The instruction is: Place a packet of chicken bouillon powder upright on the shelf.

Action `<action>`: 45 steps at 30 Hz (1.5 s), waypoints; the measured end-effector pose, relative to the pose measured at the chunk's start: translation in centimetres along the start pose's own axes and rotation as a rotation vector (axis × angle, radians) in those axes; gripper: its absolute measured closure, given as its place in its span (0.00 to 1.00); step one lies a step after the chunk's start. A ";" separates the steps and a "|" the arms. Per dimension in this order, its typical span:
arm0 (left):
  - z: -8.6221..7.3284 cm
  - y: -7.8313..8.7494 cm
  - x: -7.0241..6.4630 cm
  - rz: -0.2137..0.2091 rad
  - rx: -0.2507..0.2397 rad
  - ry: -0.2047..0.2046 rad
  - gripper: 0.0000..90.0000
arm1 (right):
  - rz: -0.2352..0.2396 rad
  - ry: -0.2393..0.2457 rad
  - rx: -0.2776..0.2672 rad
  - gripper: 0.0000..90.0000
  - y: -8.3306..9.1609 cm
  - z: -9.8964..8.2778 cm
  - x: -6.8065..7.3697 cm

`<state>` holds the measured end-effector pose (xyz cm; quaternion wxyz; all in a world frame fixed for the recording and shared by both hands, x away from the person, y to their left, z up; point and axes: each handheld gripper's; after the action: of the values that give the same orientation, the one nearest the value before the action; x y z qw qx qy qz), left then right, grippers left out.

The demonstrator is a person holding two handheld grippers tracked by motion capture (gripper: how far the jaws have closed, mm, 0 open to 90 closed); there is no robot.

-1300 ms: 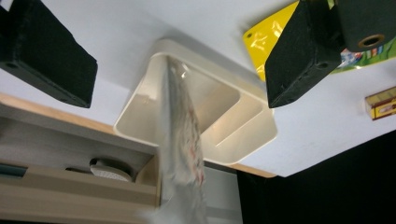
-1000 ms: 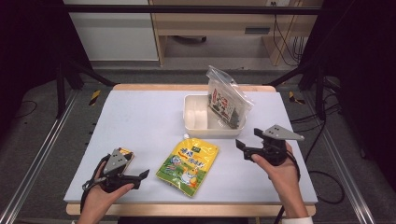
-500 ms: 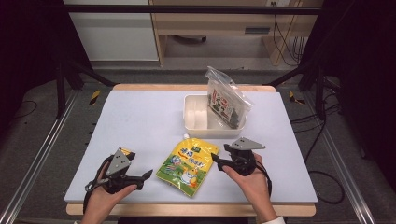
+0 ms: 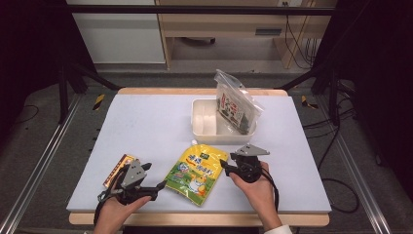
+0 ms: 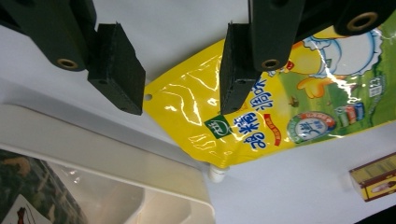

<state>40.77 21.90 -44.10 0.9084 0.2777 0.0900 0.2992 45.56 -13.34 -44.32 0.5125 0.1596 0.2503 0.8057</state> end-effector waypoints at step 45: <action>0.0 0.1 0.1 0.010 0.007 -0.001 0.26 | 0.011 -0.046 0.151 0.47 -5.8 1.0 -0.5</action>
<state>40.80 22.01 -44.07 0.9060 0.2813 0.0889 0.3034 50.60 -11.57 -46.82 0.5003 0.2176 0.2977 0.7834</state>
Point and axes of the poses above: each handheld gripper's, and its own axes: y roughly backward along the jaws, z roughly out of its top, x roughly to its left, and after that the axes turned 10 degrees about -z, right-handed
